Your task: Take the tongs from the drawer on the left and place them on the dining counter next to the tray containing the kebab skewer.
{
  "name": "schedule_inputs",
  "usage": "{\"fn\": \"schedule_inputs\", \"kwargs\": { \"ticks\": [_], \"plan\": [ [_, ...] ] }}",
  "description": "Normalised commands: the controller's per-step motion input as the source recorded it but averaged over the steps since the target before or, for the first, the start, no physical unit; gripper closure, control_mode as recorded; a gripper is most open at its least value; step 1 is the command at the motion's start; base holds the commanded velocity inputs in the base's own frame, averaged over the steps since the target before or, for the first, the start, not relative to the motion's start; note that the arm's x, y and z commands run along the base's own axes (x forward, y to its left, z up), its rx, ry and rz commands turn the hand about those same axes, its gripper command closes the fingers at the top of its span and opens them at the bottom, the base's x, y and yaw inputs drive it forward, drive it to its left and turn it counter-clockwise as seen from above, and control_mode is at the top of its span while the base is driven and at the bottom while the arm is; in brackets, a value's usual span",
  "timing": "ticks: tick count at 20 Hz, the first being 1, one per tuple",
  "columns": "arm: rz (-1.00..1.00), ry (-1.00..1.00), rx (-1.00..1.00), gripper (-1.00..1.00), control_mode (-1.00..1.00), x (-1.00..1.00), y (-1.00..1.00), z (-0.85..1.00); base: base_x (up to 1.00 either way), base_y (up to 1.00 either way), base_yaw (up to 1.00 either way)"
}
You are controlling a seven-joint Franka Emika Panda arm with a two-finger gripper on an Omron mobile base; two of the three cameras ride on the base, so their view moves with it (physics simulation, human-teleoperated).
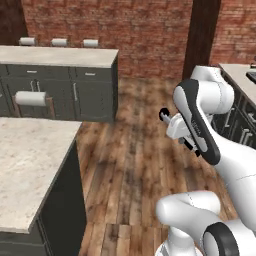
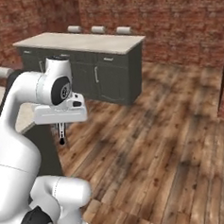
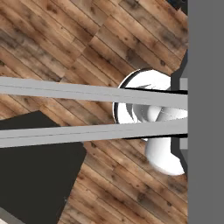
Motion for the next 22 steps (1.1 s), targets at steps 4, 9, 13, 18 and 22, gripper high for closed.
{"fn": "schedule_inputs", "kwargs": {
  "ticks": [4,9,13,18,22],
  "plan": [
    [0.00,0.00,0.00,1.00,1.00,0.00,0.00,0.00,0.73,-0.77,0.46],
    [0.00,0.00,0.00,1.00,1.00,0.00,0.00,0.00,0.79,-0.76,0.58],
    [0.00,0.00,0.00,1.00,1.00,0.00,0.00,0.00,0.96,-0.77,0.62],
    [0.00,0.00,0.00,1.00,1.00,0.00,0.00,0.00,0.87,-0.96,0.51],
    [0.00,0.00,0.00,1.00,1.00,0.00,0.00,0.00,0.90,-0.95,0.36]
  ]
}}
